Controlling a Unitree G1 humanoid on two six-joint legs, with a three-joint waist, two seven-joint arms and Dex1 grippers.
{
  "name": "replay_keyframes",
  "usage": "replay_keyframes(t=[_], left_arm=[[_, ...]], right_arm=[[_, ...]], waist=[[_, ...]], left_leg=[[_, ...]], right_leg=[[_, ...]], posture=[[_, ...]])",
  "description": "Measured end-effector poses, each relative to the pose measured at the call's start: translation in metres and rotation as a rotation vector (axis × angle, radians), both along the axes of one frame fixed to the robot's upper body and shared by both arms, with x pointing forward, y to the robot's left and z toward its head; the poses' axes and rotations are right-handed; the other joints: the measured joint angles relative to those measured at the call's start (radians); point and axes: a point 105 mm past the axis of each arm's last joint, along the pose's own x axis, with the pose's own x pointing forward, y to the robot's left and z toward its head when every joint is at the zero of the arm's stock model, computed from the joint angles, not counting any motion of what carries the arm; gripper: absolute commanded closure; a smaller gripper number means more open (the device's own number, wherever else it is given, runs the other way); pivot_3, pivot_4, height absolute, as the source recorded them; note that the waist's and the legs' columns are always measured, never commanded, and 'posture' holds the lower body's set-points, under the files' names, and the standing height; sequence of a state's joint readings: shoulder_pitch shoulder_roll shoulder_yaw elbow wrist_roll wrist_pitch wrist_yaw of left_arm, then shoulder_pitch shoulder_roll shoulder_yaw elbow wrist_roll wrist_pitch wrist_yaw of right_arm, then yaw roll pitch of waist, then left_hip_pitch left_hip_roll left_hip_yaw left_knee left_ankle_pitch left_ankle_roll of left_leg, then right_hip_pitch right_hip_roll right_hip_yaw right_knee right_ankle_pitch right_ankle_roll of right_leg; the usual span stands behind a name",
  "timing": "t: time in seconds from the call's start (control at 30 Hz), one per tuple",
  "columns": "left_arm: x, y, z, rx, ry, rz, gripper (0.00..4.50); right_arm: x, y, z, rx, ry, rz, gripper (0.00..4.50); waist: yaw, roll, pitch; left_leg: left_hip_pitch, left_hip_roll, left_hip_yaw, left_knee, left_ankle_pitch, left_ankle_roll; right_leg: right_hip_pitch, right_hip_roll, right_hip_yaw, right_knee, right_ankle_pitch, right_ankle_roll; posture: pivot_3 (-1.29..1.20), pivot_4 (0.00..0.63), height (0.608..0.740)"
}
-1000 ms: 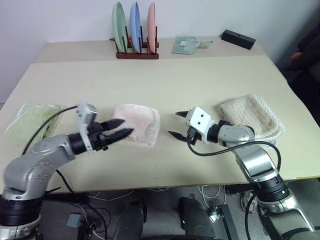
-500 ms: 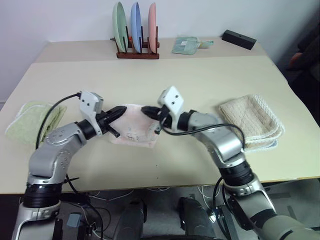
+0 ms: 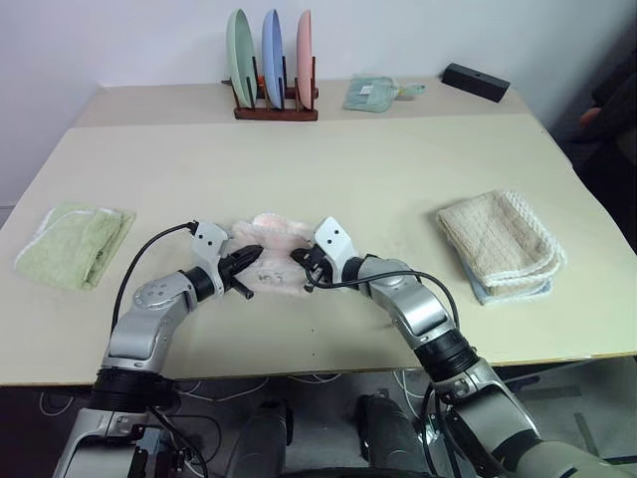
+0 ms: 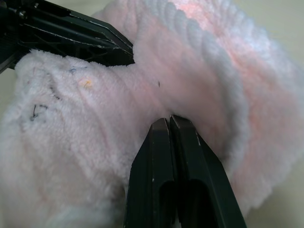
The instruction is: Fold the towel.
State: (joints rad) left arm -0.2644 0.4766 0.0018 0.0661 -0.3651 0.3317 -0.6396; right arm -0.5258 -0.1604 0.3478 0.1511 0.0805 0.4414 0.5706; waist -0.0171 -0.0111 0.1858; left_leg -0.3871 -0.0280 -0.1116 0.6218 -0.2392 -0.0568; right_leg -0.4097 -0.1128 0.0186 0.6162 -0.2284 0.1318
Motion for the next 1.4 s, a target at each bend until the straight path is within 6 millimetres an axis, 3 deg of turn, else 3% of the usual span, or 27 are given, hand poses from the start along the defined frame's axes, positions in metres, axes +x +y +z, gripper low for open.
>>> replay_keyframes(t=[0.17, 0.23, 0.33, 0.43, 0.5, 0.53, 0.57, 0.77, 0.93, 1.03, 1.27, 1.4], left_arm=[[-0.004, 0.007, 0.007, -0.132, 0.017, 0.045, 4.50], [-0.005, 0.016, 0.016, -0.197, 0.017, 0.075, 4.25], [-0.009, 0.040, 0.047, -0.346, 0.003, 0.140, 3.16], [-0.015, 0.069, 0.072, -0.386, -0.006, 0.214, 1.62], [-0.018, 0.077, 0.069, -0.402, 0.045, 0.246, 0.54], [-0.019, 0.076, 0.065, -0.405, 0.071, 0.251, 0.05], [-0.020, 0.075, 0.058, -0.412, 0.115, 0.261, 0.01], [-0.021, 0.060, 0.020, -0.477, 0.331, 0.275, 0.01], [-0.015, 0.040, 0.016, -0.491, 0.382, 0.225, 0.01], [-0.015, 0.029, 0.013, -0.474, 0.395, 0.195, 0.89], [-0.015, 0.016, 0.004, -0.516, 0.406, 0.190, 4.34], [-0.016, 0.012, 0.010, -0.517, 0.373, 0.179, 4.43]], right_arm=[[-0.004, -0.010, 0.007, 0.003, -0.041, -0.007, 4.46], [-0.004, -0.018, 0.014, -0.007, -0.070, -0.008, 3.94], [-0.009, -0.032, 0.036, -0.026, -0.149, 0.028, 2.67], [-0.025, -0.039, 0.065, -0.031, -0.230, 0.111, 1.21], [-0.035, -0.039, 0.074, -0.045, -0.260, 0.160, 0.13], [-0.037, -0.039, 0.074, -0.051, -0.264, 0.173, 0.00], [-0.040, -0.039, 0.074, -0.070, -0.270, 0.192, 0.00], [-0.046, -0.043, 0.076, -0.129, -0.310, 0.236, 0.00], [-0.046, -0.041, 0.075, -0.150, -0.333, 0.246, 0.00], [-0.046, -0.041, 0.074, -0.162, -0.344, 0.245, 0.00], [-0.044, -0.042, 0.075, -0.171, -0.356, 0.227, 0.00], [-0.045, -0.042, 0.074, -0.173, -0.356, 0.227, 0.00]], waist=[[-0.003, 0.000, 0.000], [-0.003, 0.000, 0.001], [-0.004, -0.001, 0.002], [-0.007, -0.001, 0.002], [-0.004, -0.001, 0.002], [-0.004, -0.002, 0.002], [-0.003, -0.002, 0.002], [0.001, -0.003, 0.003], [0.004, -0.003, 0.002], [0.005, -0.003, 0.002], [0.004, -0.003, 0.002], [0.005, -0.003, 0.002]], left_leg=[[0.000, 0.000, 0.000, 0.000, 0.000, 0.000], [-0.001, 0.000, 0.000, 0.000, 0.000, 0.000], [-0.004, 0.000, -0.001, 0.000, 0.000, 0.000], [-0.003, 0.000, -0.001, 0.000, 0.000, 0.000], [-0.003, 0.000, -0.001, 0.000, 0.000, 0.000], [-0.003, 0.000, -0.001, 0.000, 0.000, 0.000], [-0.003, 0.000, -0.001, 0.001, 0.000, 0.000], [-0.004, 0.000, -0.001, 0.001, 0.000, 0.000], [-0.003, 0.000, -0.001, 0.001, 0.000, 0.000], [-0.003, 0.000, -0.001, 0.001, 0.000, 0.000], [-0.003, 0.000, -0.001, 0.001, 0.000, 0.000], [-0.004, 0.000, -0.001, 0.001, 0.000, 0.000]], right_leg=[[-0.001, 0.000, 0.000, 0.000, 0.000, 0.000], [-0.001, 0.000, 0.000, 0.000, 0.000, 0.000], [-0.004, 0.000, 0.000, 0.001, 0.000, 0.000], [-0.004, 0.000, 0.000, 0.001, 0.000, 0.001], [-0.003, 0.000, 0.000, 0.001, 0.000, 0.001], [-0.003, 0.000, 0.000, 0.000, 0.000, 0.001], [-0.003, 0.000, 0.000, 0.000, 0.000, 0.001], [-0.003, 0.000, -0.001, 0.000, 0.000, 0.000], [-0.002, 0.000, -0.001, 0.000, 0.000, 0.000], [-0.002, 0.000, -0.001, -0.001, 0.000, 0.000], [-0.002, 0.000, -0.001, -0.001, 0.000, 0.000], [-0.002, -0.001, -0.001, -0.002, 0.000, 0.000]], posture=[[0.00, 0.150, 0.740], [0.00, 0.150, 0.740], [0.00, 0.150, 0.740], [0.00, 0.150, 0.740], [0.00, 0.150, 0.740], [0.00, 0.150, 0.740], [0.00, 0.150, 0.740], [0.00, 0.150, 0.740], [0.00, 0.150, 0.740], [0.00, 0.150, 0.740], [0.00, 0.150, 0.740], [0.00, 0.150, 0.740]])
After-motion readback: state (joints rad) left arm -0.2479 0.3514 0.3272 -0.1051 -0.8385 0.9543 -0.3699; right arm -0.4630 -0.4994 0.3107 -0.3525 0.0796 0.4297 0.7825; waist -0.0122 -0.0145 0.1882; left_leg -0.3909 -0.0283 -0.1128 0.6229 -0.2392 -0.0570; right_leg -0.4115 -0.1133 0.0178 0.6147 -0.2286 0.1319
